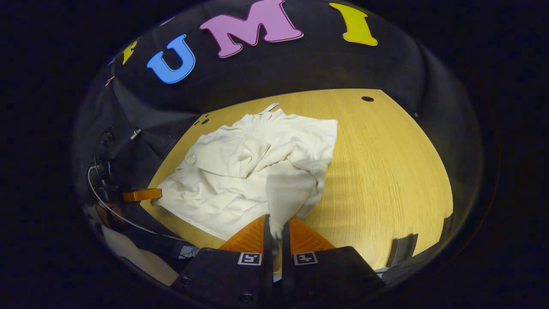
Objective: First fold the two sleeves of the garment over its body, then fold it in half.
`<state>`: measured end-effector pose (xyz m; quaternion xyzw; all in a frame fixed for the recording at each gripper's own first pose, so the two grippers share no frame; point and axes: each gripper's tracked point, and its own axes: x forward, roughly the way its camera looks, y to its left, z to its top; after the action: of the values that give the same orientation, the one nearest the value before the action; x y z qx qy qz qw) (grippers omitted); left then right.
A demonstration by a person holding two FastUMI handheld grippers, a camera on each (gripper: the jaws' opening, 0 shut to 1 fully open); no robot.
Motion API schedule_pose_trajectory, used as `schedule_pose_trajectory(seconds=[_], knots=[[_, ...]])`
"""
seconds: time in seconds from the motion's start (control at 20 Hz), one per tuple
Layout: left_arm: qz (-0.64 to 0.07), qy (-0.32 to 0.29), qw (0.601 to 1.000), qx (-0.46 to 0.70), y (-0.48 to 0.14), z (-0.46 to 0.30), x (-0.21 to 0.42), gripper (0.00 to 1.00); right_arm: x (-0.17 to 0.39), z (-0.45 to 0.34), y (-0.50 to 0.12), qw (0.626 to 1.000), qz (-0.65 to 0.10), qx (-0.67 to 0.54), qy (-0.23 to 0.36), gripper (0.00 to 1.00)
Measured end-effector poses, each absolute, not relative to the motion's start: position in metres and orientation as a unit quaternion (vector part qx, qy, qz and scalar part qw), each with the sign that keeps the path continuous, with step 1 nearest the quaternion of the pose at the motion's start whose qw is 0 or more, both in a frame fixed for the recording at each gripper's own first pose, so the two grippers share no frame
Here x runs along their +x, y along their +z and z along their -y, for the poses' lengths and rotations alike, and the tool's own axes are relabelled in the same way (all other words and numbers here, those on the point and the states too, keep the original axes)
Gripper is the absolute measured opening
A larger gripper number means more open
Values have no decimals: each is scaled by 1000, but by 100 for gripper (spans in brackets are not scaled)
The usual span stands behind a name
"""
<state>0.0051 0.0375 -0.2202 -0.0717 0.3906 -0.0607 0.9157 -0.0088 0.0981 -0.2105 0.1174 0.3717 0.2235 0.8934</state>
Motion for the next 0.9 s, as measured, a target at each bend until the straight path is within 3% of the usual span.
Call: schedule_pose_trajectory(seconds=[0.6, 0.9], knots=[[-294, -53, 950, -94, -126, -40, 116, 6, 102, -111, -119, 926, -256, 184, 206, 12], [-285, -50, 954, -80, -120, -38, 187, 6, 160, -121, -116, 936, -240, 175, 189, 12]])
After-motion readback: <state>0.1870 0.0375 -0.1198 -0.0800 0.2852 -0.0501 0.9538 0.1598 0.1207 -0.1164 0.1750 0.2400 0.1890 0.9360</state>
